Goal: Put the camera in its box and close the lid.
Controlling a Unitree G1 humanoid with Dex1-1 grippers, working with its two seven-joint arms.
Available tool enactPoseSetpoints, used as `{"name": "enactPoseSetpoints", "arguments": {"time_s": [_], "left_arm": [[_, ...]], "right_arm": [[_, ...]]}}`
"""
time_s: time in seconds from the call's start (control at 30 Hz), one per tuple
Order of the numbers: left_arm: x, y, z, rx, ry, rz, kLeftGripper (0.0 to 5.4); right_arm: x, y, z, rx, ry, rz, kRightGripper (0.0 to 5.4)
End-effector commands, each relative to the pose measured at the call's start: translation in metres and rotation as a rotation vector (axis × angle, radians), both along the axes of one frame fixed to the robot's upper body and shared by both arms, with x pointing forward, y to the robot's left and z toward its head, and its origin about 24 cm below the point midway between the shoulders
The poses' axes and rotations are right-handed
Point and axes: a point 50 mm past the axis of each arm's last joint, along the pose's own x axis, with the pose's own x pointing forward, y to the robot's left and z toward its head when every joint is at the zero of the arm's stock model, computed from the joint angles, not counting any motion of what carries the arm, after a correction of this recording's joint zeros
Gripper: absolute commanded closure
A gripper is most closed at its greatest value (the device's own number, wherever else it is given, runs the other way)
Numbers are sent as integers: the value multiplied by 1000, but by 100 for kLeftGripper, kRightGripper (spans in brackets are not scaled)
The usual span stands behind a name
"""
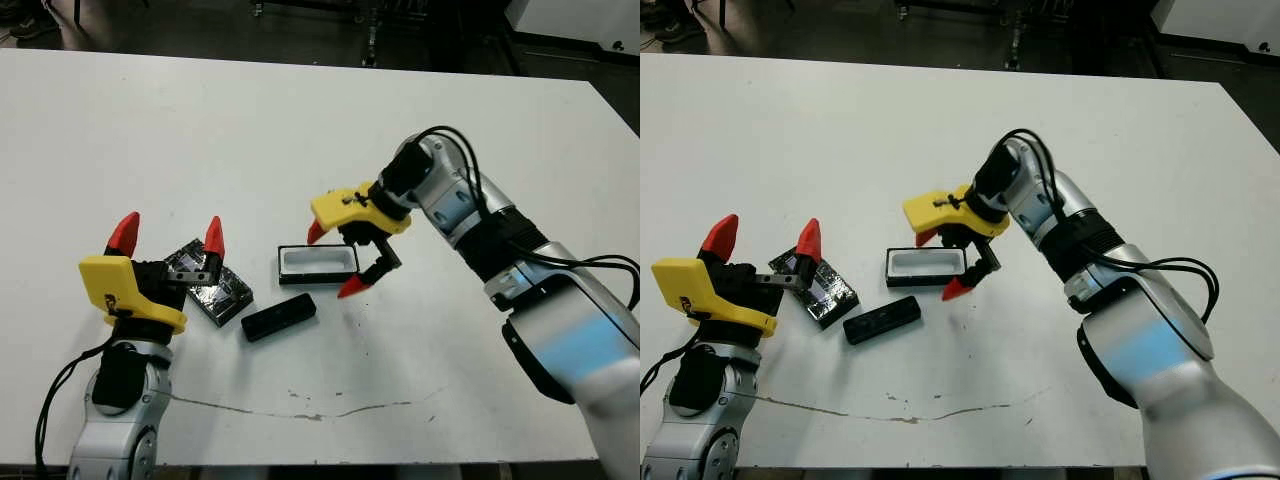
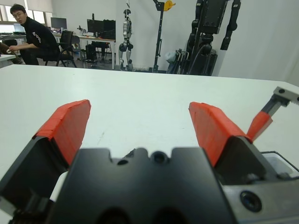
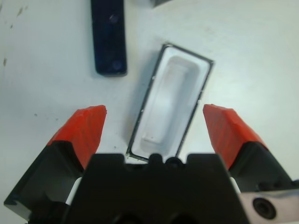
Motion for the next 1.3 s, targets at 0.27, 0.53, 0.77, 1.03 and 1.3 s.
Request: {"name": "enactPoseSetpoints", "arguments": {"time_s": [0.27,0.53,0.77,1.03,1.3], "left_arm": [[-2,1,-3,1,11,0,0],[-2,2,-3,5,8,10,0],[-2,4,-1,10,-1,24,0],[-2,5,0,27,-3,37,0],[-1,5,2,28,-15,48,0]], "right_arm": [[11,-21,30,265,-134,-209,2],[-6,-32,47,372,-101,-287,2],[-16,-32,49,350,-35,-236,2],[-19,-25,47,310,73,-140,2],[-23,-12,35,268,93,-38,2]]}}
